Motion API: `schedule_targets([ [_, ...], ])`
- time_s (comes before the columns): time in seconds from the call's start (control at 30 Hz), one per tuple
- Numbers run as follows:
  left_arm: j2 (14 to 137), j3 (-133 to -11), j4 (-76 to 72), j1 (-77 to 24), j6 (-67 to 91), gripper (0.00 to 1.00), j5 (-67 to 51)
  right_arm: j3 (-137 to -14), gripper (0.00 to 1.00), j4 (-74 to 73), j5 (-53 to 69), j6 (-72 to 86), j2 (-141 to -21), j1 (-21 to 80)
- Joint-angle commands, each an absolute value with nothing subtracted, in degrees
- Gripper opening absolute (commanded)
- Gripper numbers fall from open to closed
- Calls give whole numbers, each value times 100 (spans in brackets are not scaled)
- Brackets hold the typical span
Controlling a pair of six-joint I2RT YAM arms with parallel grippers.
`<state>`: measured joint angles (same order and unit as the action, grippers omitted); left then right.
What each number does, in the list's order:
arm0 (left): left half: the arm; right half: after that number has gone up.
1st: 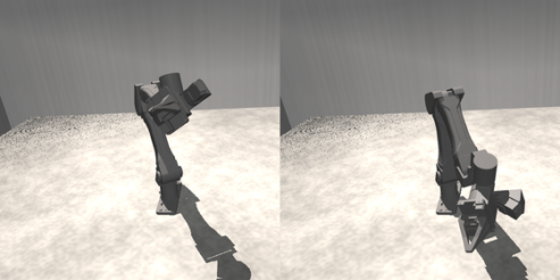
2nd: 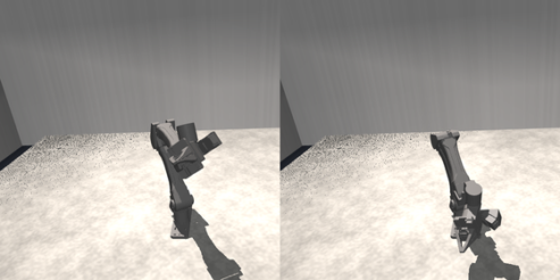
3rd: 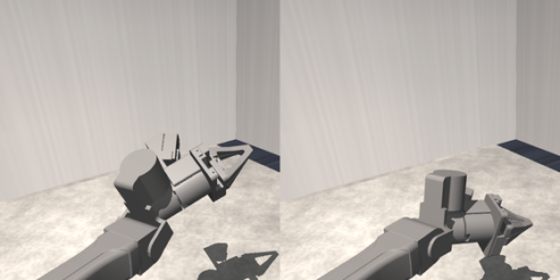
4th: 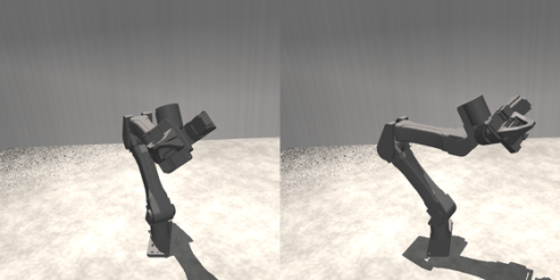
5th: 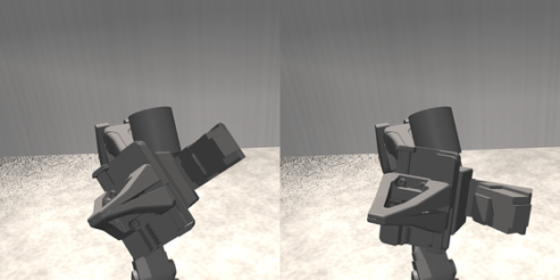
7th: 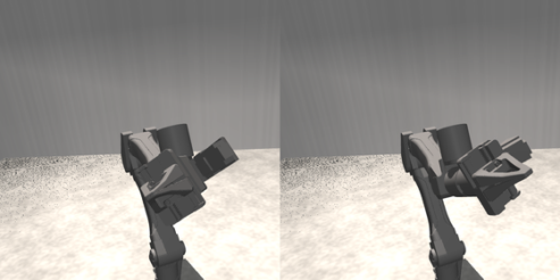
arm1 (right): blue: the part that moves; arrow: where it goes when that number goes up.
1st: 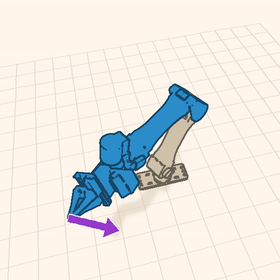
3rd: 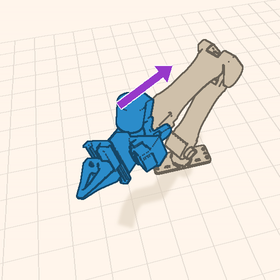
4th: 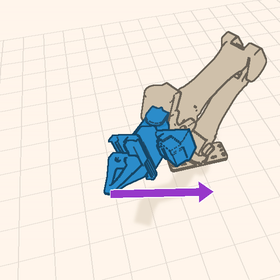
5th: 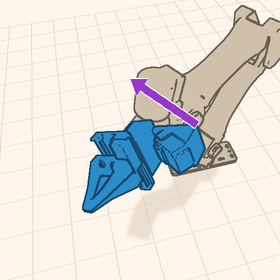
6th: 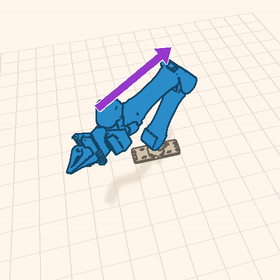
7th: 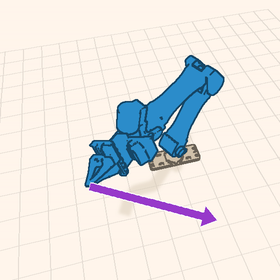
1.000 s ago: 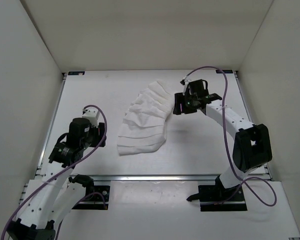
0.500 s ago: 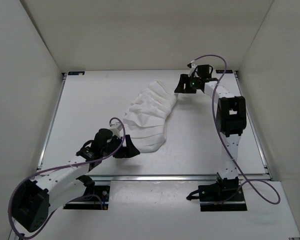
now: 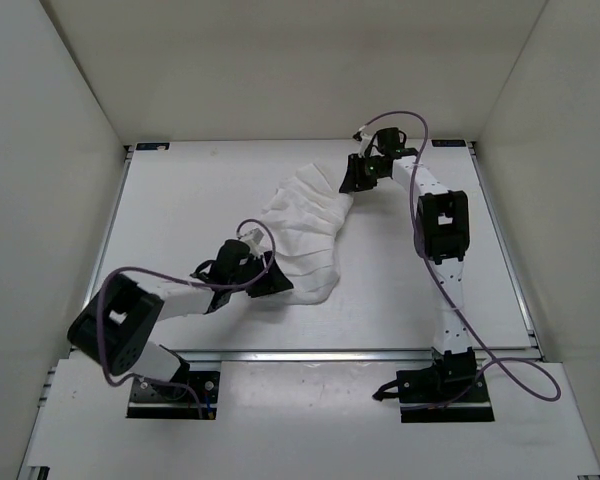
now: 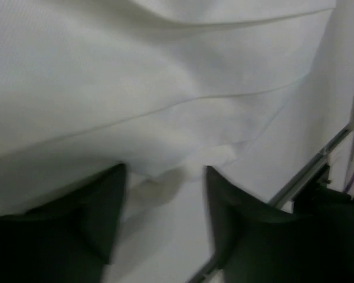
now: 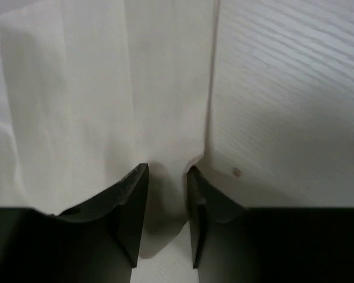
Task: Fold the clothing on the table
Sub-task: Flatten the skirt out
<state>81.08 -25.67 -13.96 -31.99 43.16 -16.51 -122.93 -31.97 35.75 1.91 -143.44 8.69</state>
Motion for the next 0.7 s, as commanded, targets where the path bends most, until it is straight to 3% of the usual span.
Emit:
schedule_targets([
  [0.0,8822,-2645,-1388,-3331,4289,51,-1862,-12568,19,-3550,4130,114,-14098,940],
  [0.03,8920,-2654,-1484,-3322,4289,39,-1872,-12586,0,-3673,4296,132,-14080,932],
  [0.07,8938,-2680,-1451,-3296,4289,14,-1889,-12647,0,-3848,4350,167,-14037,914],
  [0.1,8947,-2715,-1407,-3226,4193,1,-1881,-12656,0,-3893,4499,184,-14010,879],
  [0.3,8421,-3549,374,-2568,3060,0,-748,-12430,0,-4781,4176,185,-12685,852],
  [0.5,8060,-4244,1010,-1618,2523,0,-432,-10295,0,-3984,3149,858,-9446,1432],
  [0.67,8016,-5544,1721,-1222,2074,0,-71,-8502,0,-2876,2725,1529,-7806,2292],
])
